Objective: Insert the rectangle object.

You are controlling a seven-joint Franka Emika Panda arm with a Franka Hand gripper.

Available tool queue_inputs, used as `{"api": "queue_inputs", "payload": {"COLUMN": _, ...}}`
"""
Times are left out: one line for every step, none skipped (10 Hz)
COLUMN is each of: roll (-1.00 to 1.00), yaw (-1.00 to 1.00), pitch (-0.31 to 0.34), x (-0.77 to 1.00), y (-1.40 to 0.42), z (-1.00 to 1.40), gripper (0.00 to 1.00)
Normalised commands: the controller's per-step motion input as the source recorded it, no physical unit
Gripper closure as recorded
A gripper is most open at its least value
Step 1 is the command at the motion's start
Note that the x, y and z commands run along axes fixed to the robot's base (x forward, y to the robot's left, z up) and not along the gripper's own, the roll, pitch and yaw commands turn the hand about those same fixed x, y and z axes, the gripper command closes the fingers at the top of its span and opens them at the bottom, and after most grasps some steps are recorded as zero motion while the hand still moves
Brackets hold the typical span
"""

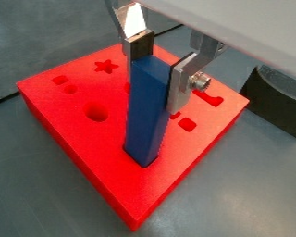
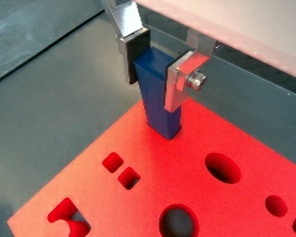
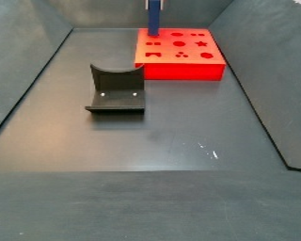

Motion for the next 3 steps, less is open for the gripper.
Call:
{"api": "queue_inputs", "payload": {"roll": 0.00, "yaw": 0.00, "pitch": 0.000, "x": -0.02, "y": 0.00, "z": 0.00, "gripper": 1.00}}
{"api": "queue_inputs", "payload": {"roll": 0.00, "yaw": 0.00, "pitch": -0.004, "x": 0.00, "y": 0.00, "z": 0.00, "gripper": 1.00}}
{"api": "queue_inputs", "payload": {"roll": 0.00, "yaw": 0.09, "pitch": -0.093, "x": -0.10, "y": -0.06, "z": -0.05, "gripper": 1.00}}
